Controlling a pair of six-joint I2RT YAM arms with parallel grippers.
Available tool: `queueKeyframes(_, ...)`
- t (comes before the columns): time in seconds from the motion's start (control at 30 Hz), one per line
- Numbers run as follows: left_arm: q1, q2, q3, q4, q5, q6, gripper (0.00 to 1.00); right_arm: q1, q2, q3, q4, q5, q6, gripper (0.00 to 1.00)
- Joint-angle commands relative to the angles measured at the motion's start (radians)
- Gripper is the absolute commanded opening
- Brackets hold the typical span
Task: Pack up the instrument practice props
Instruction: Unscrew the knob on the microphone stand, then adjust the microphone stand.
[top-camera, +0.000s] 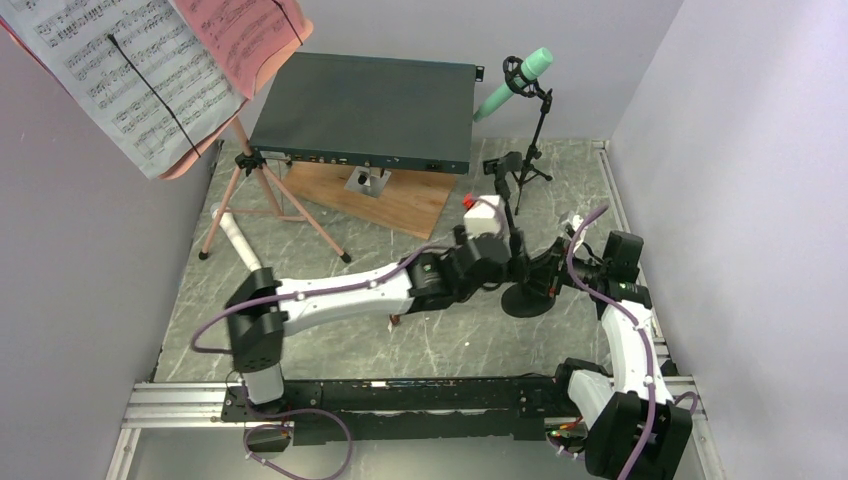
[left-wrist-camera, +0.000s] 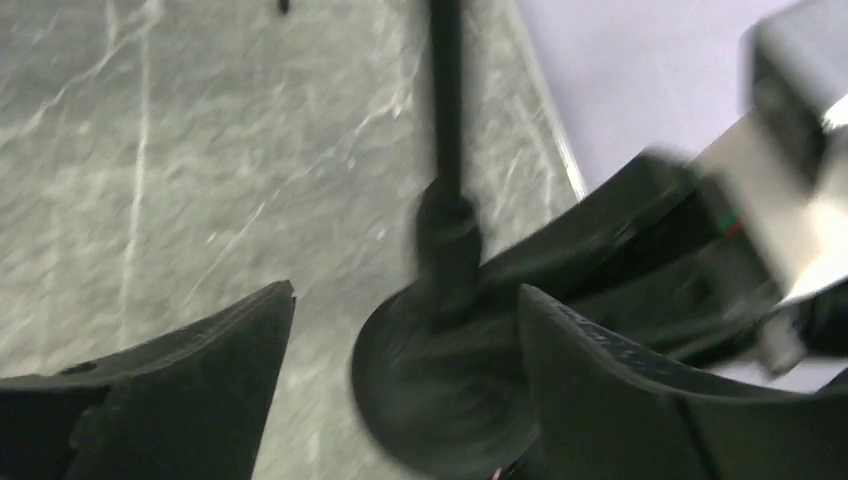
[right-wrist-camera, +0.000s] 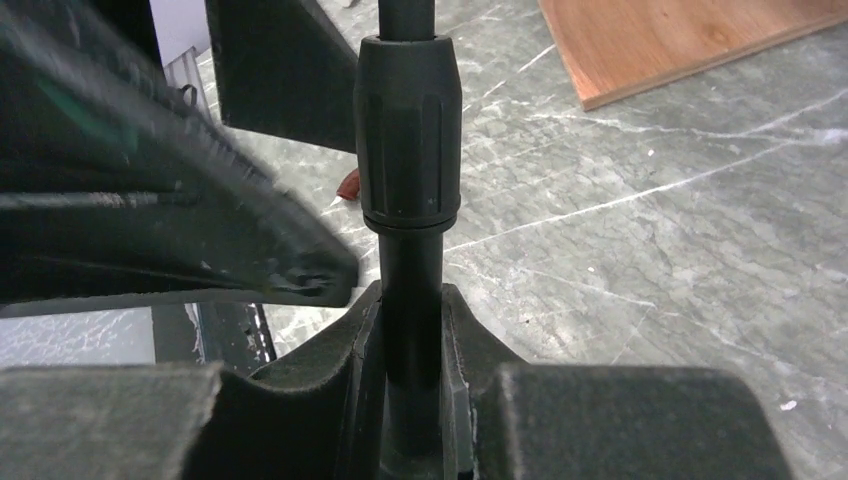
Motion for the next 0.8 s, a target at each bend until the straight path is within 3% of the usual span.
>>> queueKeyframes(0.0,-0.015,-0.234,-0.295,0.282,0.082,0.221,0.98,-0.007,-0.010,0.044,0.001,-0.143,-0.084,0.00)
queueKeyframes(0.1,0.002,-0.358,-0.508,0.518,0.259,0.333,1.00,-0.007,-0.007,0.056,-0.087,-0.216,-0.183,0.00)
queueKeyframes(0.2,0.032,-0.450,-0.695,0.772,0.475,0.371,0.99,-0.006,-0.009,0.076,-0.259,-0.313,-0.394,0.00)
queueKeyframes(0.3,0.040,-0.487,-0.792,0.921,0.591,0.402,1.00,-0.007,-0.033,0.085,-0.397,-0.319,-0.587,0.00)
queueKeyframes(0.53,0.040,-0.483,-0.795,0.965,0.678,0.508,0.95,0.007,-0.078,0.158,-0.642,-0.324,-0.833,0.00)
queueKeyframes(0.67,0.040,-0.490,-0.760,0.970,0.698,0.586,0.93,0.015,-0.041,0.354,-0.856,-0.323,-0.967,0.00)
queueKeyframes(0.77,0.040,-0.517,-0.747,0.967,0.687,0.643,0.93,0.015,0.004,0.530,-0.938,-0.323,-0.975,0.00)
